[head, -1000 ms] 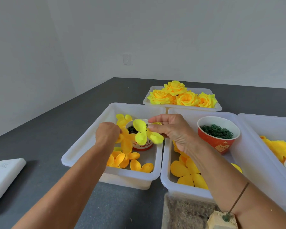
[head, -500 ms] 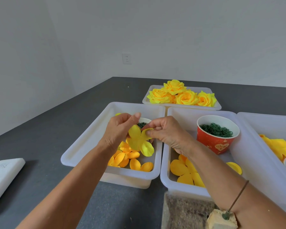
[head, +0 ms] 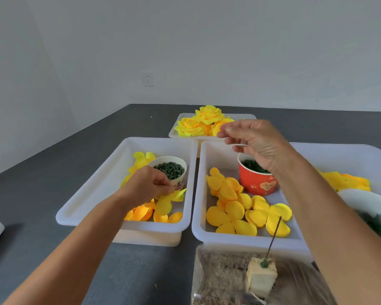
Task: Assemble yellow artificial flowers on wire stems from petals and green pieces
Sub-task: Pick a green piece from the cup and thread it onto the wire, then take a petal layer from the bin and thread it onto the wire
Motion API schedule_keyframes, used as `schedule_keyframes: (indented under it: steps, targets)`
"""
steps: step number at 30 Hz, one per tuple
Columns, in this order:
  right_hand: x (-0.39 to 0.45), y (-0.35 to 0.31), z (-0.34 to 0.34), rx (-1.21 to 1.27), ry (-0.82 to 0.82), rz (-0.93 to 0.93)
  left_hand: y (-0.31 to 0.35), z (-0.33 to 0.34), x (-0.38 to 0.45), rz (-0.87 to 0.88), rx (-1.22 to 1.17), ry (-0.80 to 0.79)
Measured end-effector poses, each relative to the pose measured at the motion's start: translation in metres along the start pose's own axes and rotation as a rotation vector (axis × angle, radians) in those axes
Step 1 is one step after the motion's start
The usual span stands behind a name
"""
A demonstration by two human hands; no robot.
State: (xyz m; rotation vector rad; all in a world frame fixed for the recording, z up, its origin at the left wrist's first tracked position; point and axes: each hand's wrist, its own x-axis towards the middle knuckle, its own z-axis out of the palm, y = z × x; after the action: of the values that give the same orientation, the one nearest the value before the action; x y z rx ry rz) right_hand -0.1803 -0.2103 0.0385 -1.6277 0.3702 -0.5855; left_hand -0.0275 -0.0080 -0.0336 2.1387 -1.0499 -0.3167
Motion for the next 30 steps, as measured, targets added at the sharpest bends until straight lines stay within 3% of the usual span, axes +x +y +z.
schedule_keyframes:
  steps: [6,10,14,17,22,27,30]
  targets:
    - [-0.022,0.022,-0.055,-0.194,-0.003,0.117,-0.001,0.008,0.002,0.016,0.231,-0.063]
    - [-0.025,0.035,-0.059,-0.307,-0.087,0.154,0.014,0.0,0.003,0.081,0.344,-0.003]
    - [-0.019,0.04,-0.042,-0.565,-0.154,0.058,0.054,-0.012,0.018,0.236,0.467,0.109]
    - [-0.016,0.052,-0.018,-0.843,-0.264,0.034,0.084,-0.004,0.037,0.322,0.472,0.19]
    - [-0.019,0.075,0.001,-1.187,-0.216,-0.038,0.103,0.035,0.059,0.355,0.352,0.273]
    - [-0.017,0.082,-0.004,-1.258,-0.241,-0.074,0.083,0.065,0.066,0.353,0.247,0.341]
    - [-0.013,0.079,-0.015,-1.166,-0.117,-0.105,0.075,0.066,0.065,0.364,0.196,0.407]
